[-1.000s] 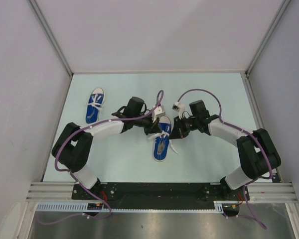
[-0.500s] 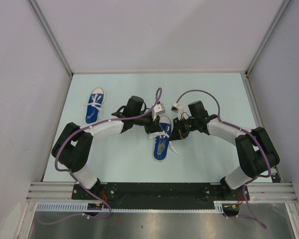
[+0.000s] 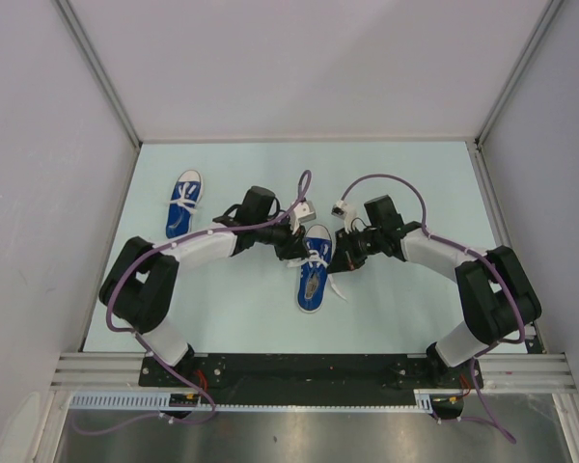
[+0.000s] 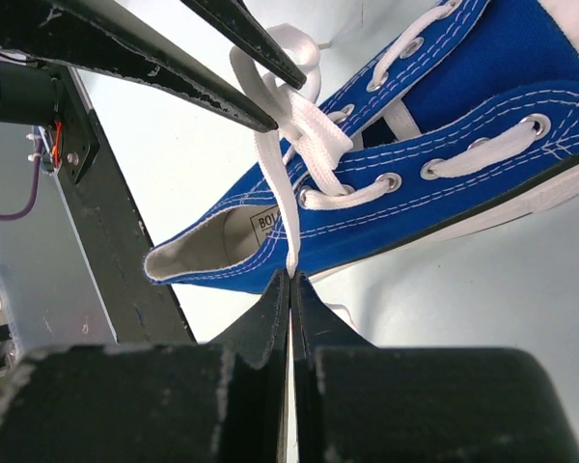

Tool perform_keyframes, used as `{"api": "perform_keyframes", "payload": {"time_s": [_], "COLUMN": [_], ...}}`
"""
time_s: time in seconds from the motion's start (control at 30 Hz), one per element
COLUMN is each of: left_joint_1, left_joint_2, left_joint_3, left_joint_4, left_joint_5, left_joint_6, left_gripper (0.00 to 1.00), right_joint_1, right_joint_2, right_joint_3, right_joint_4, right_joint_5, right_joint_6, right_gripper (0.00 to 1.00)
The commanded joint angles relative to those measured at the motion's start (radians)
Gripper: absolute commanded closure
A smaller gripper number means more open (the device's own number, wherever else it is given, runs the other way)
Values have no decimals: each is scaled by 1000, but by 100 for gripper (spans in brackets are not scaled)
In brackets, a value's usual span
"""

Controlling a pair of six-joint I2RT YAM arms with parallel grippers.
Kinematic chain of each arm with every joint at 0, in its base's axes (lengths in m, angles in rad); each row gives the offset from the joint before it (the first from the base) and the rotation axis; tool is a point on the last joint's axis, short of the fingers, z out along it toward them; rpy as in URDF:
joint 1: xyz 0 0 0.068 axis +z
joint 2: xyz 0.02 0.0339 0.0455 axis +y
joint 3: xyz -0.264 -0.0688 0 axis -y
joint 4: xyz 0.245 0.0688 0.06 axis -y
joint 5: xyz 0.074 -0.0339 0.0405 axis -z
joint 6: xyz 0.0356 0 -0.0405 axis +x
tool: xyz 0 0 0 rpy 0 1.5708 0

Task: Tie the shoes

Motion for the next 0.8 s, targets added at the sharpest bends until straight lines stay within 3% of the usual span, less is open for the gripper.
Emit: {"api": "perform_keyframes", "payload": {"time_s": [0.0,0.53,0.77], "left_joint_1": [4,-6,-6], "left_joint_2": [-21,10,32], "left_joint_3": [25,72,83], "left_joint_4": [17,20,6], "left_joint_5": [16,14,24], "left_joint_6": [5,-9,-1], "left_gripper": [75,65,68], "right_joint_1": [12,14,14], "right_joint_2": [2,0,0], "right_joint_3": [40,40,40], "right_joint_4": [26,23,24], "right_joint_5": [-13,-13,-13], "right_joint_6": [-4,-4,-2], "right_gripper": [100,100,100]}}
